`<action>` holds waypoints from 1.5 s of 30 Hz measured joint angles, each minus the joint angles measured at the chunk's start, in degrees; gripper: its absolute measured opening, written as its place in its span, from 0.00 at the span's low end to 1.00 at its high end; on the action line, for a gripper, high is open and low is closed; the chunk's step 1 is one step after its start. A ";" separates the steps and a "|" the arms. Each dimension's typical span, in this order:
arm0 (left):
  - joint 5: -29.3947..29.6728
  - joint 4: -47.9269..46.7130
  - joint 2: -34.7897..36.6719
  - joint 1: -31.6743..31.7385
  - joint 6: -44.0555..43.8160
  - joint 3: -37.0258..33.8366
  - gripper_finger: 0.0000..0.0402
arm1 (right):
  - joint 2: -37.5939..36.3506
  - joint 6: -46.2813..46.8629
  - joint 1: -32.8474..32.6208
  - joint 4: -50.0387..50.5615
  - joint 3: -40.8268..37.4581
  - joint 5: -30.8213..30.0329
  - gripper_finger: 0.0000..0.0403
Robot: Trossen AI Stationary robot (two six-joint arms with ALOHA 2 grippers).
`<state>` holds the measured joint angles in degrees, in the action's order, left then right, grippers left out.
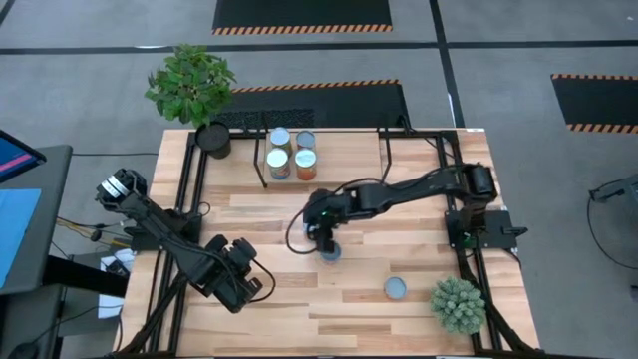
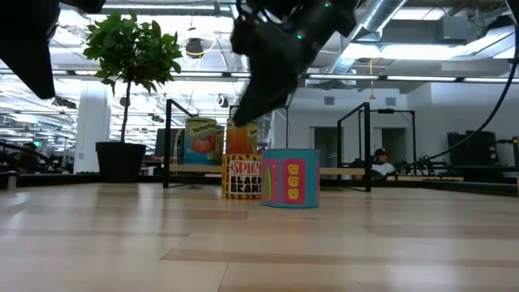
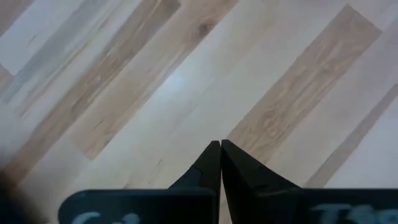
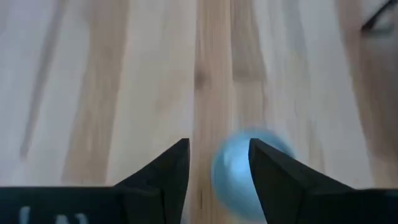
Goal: Pick and place cans onto a shelf
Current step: Put the canned black beans on the shelf
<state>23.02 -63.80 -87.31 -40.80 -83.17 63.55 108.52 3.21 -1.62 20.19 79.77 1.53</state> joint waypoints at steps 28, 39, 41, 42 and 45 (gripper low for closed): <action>0.24 1.15 0.02 0.02 1.72 0.04 0.00 | 7.34 4.09 -3.83 12.09 6.50 -7.29 0.03; 2.45 1.21 0.04 0.00 1.93 0.04 0.00 | -2.57 4.47 -1.54 31.30 18.53 -10.08 0.01; 3.27 1.21 0.02 0.00 1.98 0.04 0.00 | -5.01 6.09 1.49 36.70 18.33 -11.98 0.02; 3.72 1.17 0.02 0.00 1.98 0.04 0.00 | -5.77 6.08 3.22 39.03 17.95 -13.30 0.02; 4.64 1.19 0.02 0.02 2.56 0.04 0.00 | -8.38 4.49 8.88 38.16 14.47 -13.65 0.01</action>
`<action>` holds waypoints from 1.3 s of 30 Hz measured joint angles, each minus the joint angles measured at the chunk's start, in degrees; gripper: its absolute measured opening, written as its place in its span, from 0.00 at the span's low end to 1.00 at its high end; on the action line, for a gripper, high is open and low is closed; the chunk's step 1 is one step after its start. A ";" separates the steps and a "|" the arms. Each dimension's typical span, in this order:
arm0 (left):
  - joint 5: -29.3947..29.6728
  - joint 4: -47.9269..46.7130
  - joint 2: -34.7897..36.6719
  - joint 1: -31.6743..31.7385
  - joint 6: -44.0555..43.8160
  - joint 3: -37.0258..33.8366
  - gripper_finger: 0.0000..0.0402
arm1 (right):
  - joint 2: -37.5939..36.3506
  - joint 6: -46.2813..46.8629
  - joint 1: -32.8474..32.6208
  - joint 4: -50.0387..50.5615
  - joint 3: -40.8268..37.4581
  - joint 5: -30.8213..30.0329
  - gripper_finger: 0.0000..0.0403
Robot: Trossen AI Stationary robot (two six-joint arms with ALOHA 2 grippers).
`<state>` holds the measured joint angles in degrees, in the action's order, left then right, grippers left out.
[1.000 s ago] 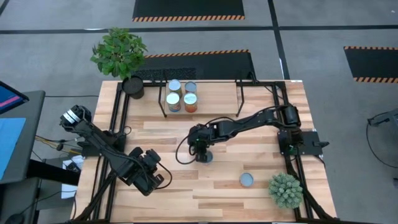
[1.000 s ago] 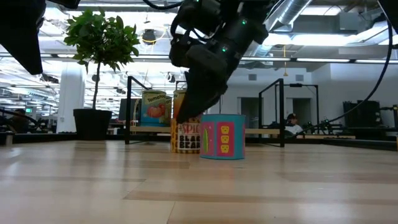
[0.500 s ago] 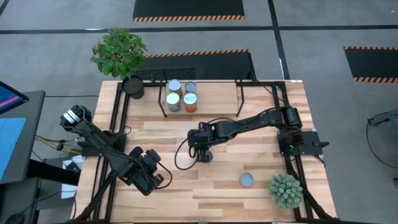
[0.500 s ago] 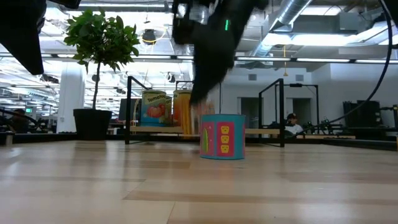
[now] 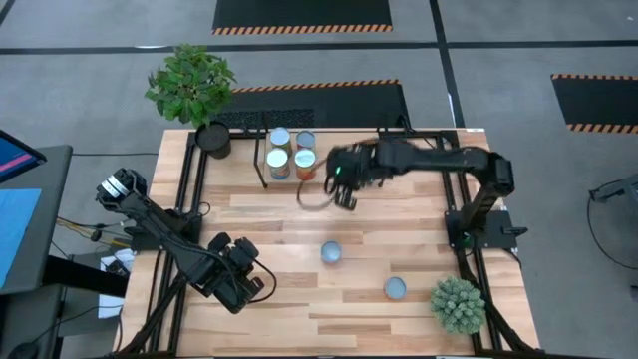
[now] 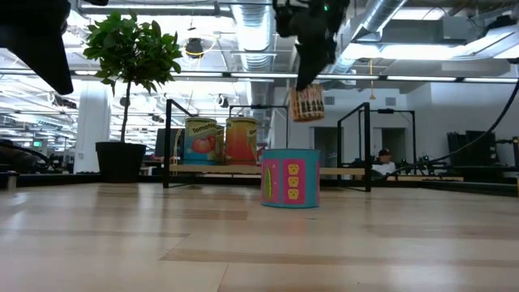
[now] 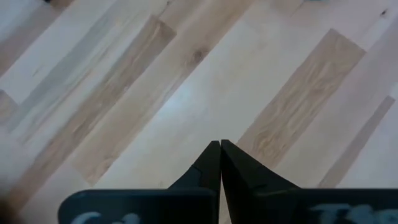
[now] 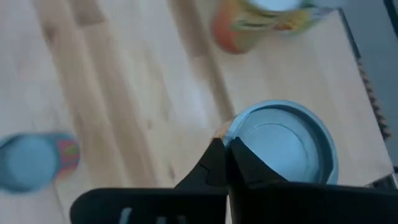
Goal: Pick and place cans onto a shelf
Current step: Put the canned black beans on the shelf
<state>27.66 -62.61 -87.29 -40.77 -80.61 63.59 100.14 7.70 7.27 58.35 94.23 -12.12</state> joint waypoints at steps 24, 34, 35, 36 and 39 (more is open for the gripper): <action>1.63 0.50 0.02 0.31 0.45 0.00 0.00 | 8.43 -2.18 18.88 -34.99 -12.45 12.12 0.03; 1.15 0.59 0.02 0.31 0.58 0.00 0.00 | 8.87 -3.25 20.38 -34.90 -12.45 8.97 0.12; 1.13 0.57 0.02 0.31 0.58 0.00 0.00 | 8.87 -3.25 20.63 -34.89 -12.45 9.12 0.13; 1.13 0.59 0.02 0.31 0.58 0.00 0.00 | 8.87 -3.26 20.69 -34.91 -12.45 9.08 0.13; 1.15 0.58 0.01 0.31 0.60 0.00 0.00 | 8.85 -3.70 21.35 -34.91 -12.45 7.78 0.13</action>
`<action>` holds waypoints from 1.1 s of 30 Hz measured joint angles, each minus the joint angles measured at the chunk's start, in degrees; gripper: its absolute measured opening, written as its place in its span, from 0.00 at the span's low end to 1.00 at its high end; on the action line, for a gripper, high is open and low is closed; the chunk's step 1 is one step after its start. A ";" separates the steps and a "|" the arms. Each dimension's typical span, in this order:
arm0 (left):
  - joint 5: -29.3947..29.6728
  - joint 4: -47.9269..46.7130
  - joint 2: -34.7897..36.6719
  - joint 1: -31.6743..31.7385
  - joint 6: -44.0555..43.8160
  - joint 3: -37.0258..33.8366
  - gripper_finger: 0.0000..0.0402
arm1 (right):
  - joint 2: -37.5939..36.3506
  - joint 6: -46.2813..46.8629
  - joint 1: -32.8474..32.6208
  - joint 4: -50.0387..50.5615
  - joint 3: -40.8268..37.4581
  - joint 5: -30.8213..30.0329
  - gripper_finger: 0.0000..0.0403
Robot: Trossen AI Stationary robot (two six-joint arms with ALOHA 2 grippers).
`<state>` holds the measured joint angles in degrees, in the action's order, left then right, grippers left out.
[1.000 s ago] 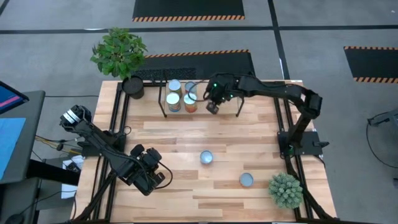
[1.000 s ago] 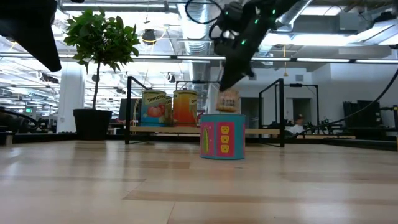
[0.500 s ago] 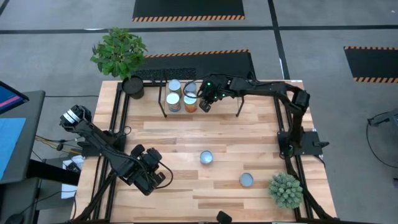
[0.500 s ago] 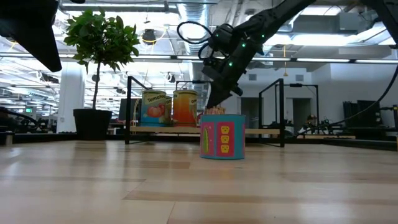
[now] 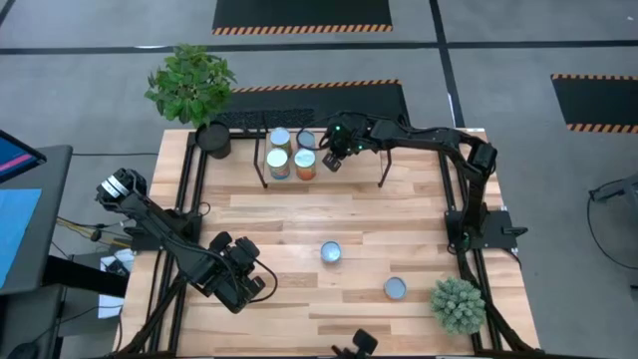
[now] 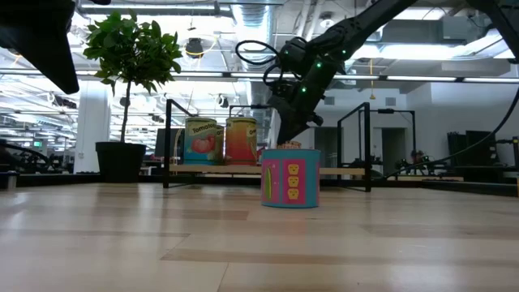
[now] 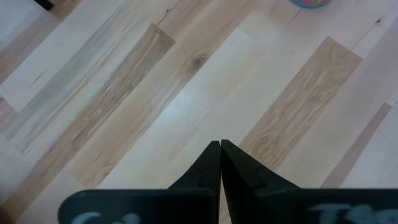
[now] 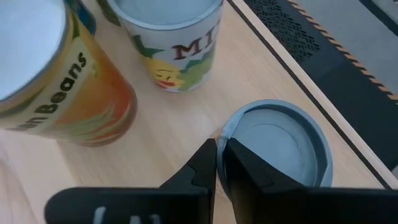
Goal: Pick and place cans onto a shelf
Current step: Put the canned black beans on the shelf, then put the canned corn on the shelf
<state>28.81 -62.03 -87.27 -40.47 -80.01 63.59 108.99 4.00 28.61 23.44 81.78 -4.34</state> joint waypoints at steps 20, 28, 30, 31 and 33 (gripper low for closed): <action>-1.57 0.06 0.01 0.00 -0.02 0.00 0.00 | -0.07 -0.51 0.84 -1.00 0.40 1.38 0.28; -1.57 0.08 0.01 0.00 -0.04 0.00 0.00 | -3.64 8.76 -2.80 20.49 10.28 7.60 0.30; -1.53 0.08 0.01 0.00 -0.03 0.00 0.00 | -5.85 10.86 -5.59 28.15 12.16 13.35 0.30; -1.50 0.08 0.01 0.00 0.01 -0.01 0.00 | -7.17 10.98 -7.34 31.46 12.39 16.58 0.30; -1.35 0.08 0.01 0.00 0.05 0.00 0.00 | -9.77 10.37 -11.85 37.59 12.39 20.73 0.29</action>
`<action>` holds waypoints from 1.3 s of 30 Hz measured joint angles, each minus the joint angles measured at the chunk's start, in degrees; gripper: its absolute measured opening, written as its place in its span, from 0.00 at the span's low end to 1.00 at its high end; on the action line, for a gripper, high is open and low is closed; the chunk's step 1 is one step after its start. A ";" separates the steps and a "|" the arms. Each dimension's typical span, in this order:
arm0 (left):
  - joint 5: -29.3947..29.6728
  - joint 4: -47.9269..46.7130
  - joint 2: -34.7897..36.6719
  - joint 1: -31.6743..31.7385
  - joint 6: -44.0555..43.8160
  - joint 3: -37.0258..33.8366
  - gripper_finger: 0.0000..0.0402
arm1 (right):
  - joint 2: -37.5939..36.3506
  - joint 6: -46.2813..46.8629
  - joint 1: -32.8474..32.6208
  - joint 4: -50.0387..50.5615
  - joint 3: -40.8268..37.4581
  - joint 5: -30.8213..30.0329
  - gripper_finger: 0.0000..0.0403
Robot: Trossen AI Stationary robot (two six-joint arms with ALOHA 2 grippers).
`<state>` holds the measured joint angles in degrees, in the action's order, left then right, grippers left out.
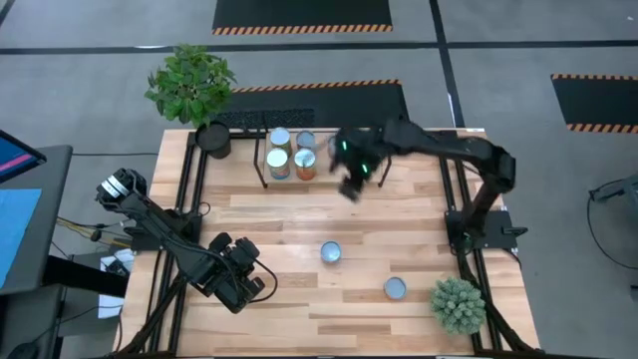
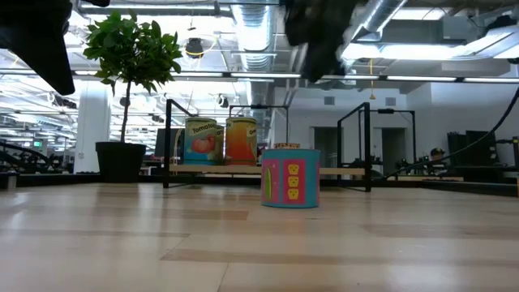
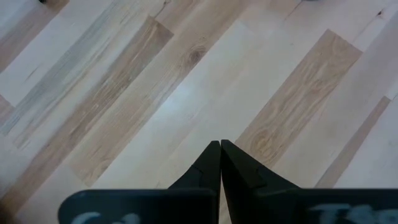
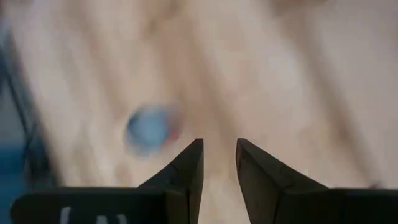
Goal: Pick and place cans onto a shelf
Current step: Put the canned corn on the shelf
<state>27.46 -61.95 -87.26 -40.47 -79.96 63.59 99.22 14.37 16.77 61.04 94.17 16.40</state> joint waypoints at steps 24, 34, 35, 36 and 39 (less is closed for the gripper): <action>1.05 0.22 0.00 0.02 5.24 0.00 0.00 | 10.03 5.24 -35.23 -17.41 -7.58 -23.95 0.29; 0.87 1.57 0.00 0.02 5.40 0.00 0.00 | 15.35 6.17 -33.41 -18.48 -7.46 -23.83 0.29; 0.89 1.56 0.00 0.02 5.40 0.00 0.00 | 15.45 6.17 -33.41 -18.59 -7.56 -23.97 0.29; 0.90 1.56 0.00 0.02 5.40 0.00 0.00 | 15.50 6.16 -33.44 -18.33 -7.64 -23.69 0.29; 0.90 1.60 0.00 0.02 5.40 0.00 0.00 | 16.20 6.18 -33.52 -20.02 -7.46 -23.44 0.29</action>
<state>28.36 -60.36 -87.26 -40.45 -74.56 63.59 115.42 20.54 -16.75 41.01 86.71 -7.05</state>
